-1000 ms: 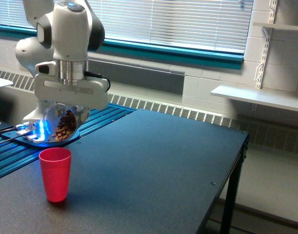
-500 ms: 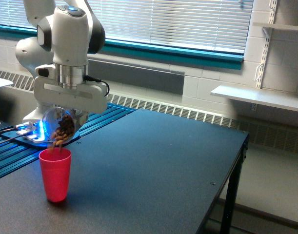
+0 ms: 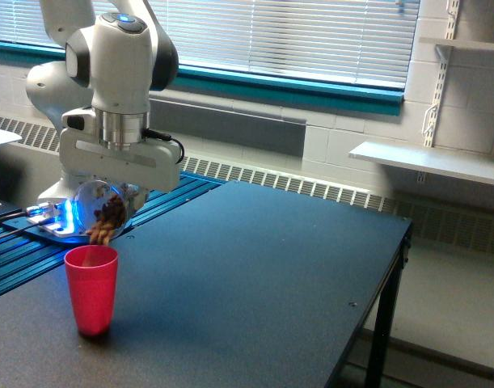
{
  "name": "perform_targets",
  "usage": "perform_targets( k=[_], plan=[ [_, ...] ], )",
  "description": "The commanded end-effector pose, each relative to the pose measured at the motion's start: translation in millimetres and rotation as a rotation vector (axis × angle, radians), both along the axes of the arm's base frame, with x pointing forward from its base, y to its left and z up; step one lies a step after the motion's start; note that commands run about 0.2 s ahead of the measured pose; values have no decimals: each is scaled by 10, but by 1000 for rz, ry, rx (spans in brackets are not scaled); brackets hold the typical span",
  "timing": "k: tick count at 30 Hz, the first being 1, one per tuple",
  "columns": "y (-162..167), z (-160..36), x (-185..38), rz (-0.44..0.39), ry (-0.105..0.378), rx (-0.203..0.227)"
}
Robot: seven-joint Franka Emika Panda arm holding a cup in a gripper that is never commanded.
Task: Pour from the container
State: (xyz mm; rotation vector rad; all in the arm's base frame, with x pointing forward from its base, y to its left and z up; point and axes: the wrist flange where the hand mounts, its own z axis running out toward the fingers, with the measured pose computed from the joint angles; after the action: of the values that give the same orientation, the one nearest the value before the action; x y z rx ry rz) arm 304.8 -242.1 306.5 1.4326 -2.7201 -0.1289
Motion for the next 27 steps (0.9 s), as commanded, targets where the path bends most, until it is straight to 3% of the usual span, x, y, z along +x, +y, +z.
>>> perform_targets(
  k=[1,27],
  plan=[
    [12,-2,28,-18,22,4],
    [-33,-28,20,-47,93,10]
  ],
)
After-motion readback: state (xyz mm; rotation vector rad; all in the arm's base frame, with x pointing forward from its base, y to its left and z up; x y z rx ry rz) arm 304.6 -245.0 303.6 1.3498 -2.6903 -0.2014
